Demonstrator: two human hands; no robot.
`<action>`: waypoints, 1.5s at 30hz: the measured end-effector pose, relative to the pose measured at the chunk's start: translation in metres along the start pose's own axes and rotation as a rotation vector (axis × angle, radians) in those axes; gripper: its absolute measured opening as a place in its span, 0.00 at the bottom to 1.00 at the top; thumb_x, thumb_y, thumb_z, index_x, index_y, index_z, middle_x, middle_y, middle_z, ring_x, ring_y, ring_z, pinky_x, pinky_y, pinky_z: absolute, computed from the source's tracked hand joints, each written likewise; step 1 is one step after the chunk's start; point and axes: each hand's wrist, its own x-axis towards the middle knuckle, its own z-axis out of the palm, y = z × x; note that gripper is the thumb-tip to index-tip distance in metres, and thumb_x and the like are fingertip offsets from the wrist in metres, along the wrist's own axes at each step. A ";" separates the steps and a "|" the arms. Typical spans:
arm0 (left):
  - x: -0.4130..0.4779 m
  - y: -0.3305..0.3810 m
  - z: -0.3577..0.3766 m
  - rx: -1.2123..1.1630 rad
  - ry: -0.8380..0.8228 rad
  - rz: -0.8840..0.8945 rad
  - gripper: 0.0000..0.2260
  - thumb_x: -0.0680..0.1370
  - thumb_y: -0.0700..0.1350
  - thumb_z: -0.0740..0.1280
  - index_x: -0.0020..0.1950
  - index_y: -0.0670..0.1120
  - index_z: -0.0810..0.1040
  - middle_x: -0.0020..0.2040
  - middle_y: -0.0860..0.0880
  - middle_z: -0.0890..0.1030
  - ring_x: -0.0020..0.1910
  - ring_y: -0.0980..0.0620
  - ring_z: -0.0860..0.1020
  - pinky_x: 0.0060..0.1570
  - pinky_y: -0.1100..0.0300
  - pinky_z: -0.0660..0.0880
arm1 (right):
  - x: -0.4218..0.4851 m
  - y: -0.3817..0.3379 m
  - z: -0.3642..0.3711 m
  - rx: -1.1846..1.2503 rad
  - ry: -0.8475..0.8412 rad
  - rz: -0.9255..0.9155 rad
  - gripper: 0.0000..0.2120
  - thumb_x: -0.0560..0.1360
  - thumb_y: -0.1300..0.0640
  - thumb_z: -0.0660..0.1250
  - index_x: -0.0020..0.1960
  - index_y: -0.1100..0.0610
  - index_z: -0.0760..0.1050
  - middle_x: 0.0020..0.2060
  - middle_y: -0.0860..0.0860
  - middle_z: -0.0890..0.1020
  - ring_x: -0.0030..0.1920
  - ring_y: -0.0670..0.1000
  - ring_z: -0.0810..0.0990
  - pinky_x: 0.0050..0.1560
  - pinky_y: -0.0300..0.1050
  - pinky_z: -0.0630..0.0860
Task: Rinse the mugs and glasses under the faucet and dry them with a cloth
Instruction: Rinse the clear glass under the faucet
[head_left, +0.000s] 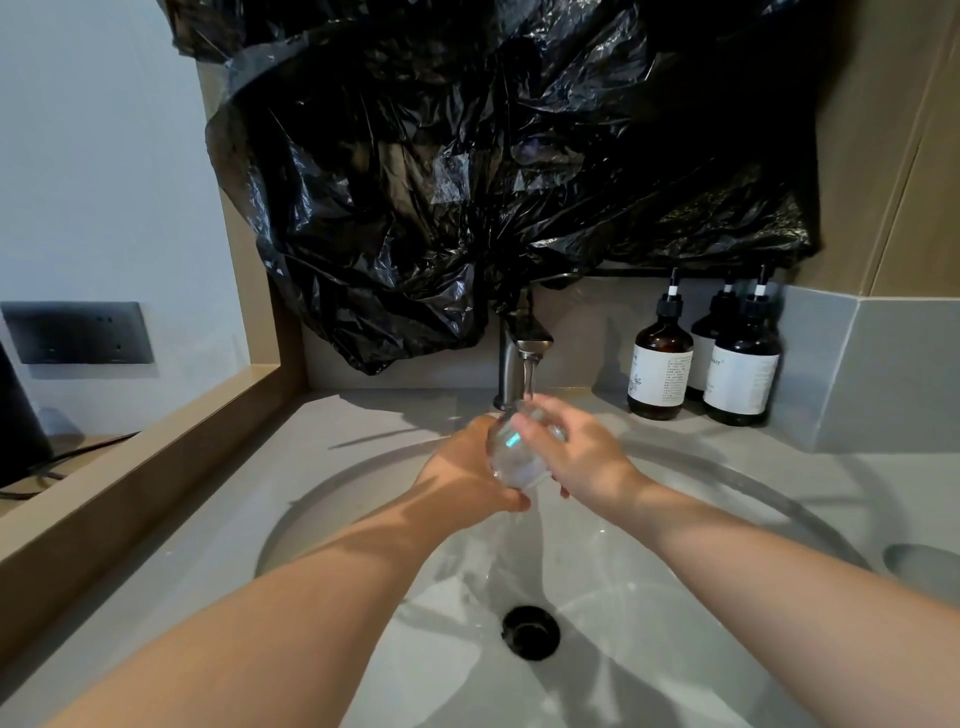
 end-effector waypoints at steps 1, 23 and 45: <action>-0.001 0.000 0.000 -0.058 0.003 -0.038 0.31 0.64 0.46 0.79 0.61 0.53 0.66 0.48 0.59 0.74 0.44 0.62 0.74 0.36 0.70 0.68 | 0.000 -0.004 -0.002 0.028 0.008 0.005 0.16 0.77 0.42 0.60 0.61 0.46 0.74 0.41 0.47 0.78 0.33 0.44 0.71 0.32 0.38 0.70; 0.000 0.001 0.001 0.135 0.013 -0.012 0.35 0.63 0.51 0.77 0.66 0.59 0.65 0.51 0.56 0.78 0.44 0.56 0.78 0.40 0.60 0.78 | 0.008 0.005 -0.010 0.156 -0.156 0.420 0.28 0.71 0.32 0.61 0.54 0.55 0.78 0.49 0.54 0.83 0.47 0.54 0.81 0.37 0.46 0.77; 0.006 0.011 0.014 -0.540 0.035 0.017 0.28 0.76 0.40 0.68 0.74 0.53 0.63 0.53 0.59 0.77 0.52 0.57 0.78 0.61 0.54 0.73 | 0.000 0.007 -0.011 0.876 -0.002 0.770 0.23 0.77 0.43 0.55 0.45 0.64 0.71 0.32 0.55 0.70 0.36 0.55 0.73 0.22 0.46 0.78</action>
